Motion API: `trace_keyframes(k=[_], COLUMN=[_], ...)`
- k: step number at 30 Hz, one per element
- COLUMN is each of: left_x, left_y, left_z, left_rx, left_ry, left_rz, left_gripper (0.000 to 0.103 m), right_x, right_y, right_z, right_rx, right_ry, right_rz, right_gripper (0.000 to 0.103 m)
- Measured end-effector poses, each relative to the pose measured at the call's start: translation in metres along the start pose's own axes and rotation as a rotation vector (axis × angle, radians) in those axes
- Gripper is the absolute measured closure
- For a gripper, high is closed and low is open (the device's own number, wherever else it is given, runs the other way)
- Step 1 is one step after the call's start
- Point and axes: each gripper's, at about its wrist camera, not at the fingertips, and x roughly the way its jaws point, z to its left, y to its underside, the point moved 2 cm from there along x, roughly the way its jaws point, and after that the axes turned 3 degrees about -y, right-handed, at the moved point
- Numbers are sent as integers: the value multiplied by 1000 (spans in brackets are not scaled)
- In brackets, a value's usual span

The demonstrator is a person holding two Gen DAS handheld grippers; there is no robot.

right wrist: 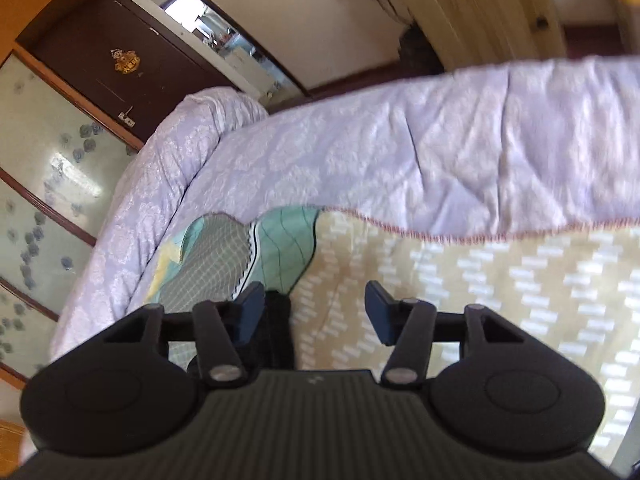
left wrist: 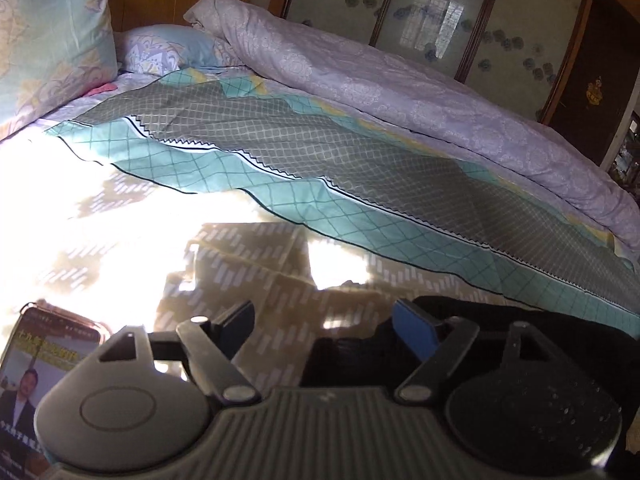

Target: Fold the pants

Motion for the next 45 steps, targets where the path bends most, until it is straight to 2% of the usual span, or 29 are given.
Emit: trace_keyframes(k=[1, 3, 4, 7, 8, 9, 11, 12, 13, 14, 15, 16, 19, 23, 26, 29, 31, 35, 37, 38, 39, 40, 42, 43, 44, 45], left_x=[6, 17, 22, 25, 24, 23, 14, 10, 4, 0, -5, -11, -34, -64, -77, -76, -69, -46, -31, -25, -22, -22, -30, -35, -39, -41], left_y=[2, 9, 12, 20, 20, 20, 18, 16, 14, 11, 10, 8, 4, -1, -3, -3, -4, -3, -1, 0, 1, 1, 0, -1, -3, -4], left_z=[-5, -14, -17, -20, -20, -20, -22, -22, -22, -19, -15, -11, -6, 1, 6, 7, 7, 1, -3, -5, -5, -6, -6, -5, -5, -3], left_rx=[11, 41, 58, 88, 93, 97, 113, 117, 116, 95, 68, 43, 33, 22, -14, -34, -50, -58, -43, -35, -34, -30, 9, 27, 41, 47], left_ry=[11, 24, 32, 22, 20, 15, -17, -42, -68, -68, -61, -60, -49, -11, 9, 19, 11, -13, -42, -50, -52, -46, -59, -68, -75, -69], left_rz=[10, 37, 57, 41, 38, 35, 10, -8, -23, -29, -33, -40, -85, -133, -155, -165, -158, -151, -127, -104, -83, -80, -123, -144, -160, -163], left_gripper=[25, 40, 51, 53, 54, 55, 81, 95, 94, 95, 95, 95, 96, 97, 98, 98, 98, 99, 99, 99, 99, 98, 95, 90, 76, 69], right_x=[3, 13, 19, 39, 43, 45, 51, 53, 54, 58, 54, 44, 1, -77, -135, -160, -151, -81, -38, -17, -4, 2, 2, 2, 0, -3], right_y=[4, 17, 24, 43, 47, 50, 54, 54, 55, 54, 54, 51, 28, -16, -46, -61, -64, -51, -39, -32, -27, -21, -16, -17, -19, -21], right_z=[0, 4, 7, 13, 16, 21, 33, 37, 41, 42, 44, 47, 52, 63, 82, 100, 105, 92, 77, 65, 57, 46, 30, 25, 22, 22], right_rx=[1, -17, -24, -43, -60, -83, -145, -171, -183, -168, -158, -163, -104, -72, -104, -160, -182, -143, -117, -123, -121, -93, -55, -70, -96, -124], right_ry=[-10, -26, -33, -39, -34, -31, -7, 1, -19, -46, -34, -37, -116, -197, -252, -241, -205, -78, -25, 18, 87, 140, 101, 87, 98, 112], right_rz=[21, 65, 81, 112, 88, 66, 61, 67, 95, 158, 163, 135, 55, -37, -115, -155, -147, -90, -38, 2, 17, -2, -31, -20, -16, -21], right_gripper=[46, 46, 46, 46, 47, 53, 63, 81, 97, 96, 96, 96, 96, 96, 96, 96, 96, 96, 89, 81, 68, 66, 66, 66, 66, 66])
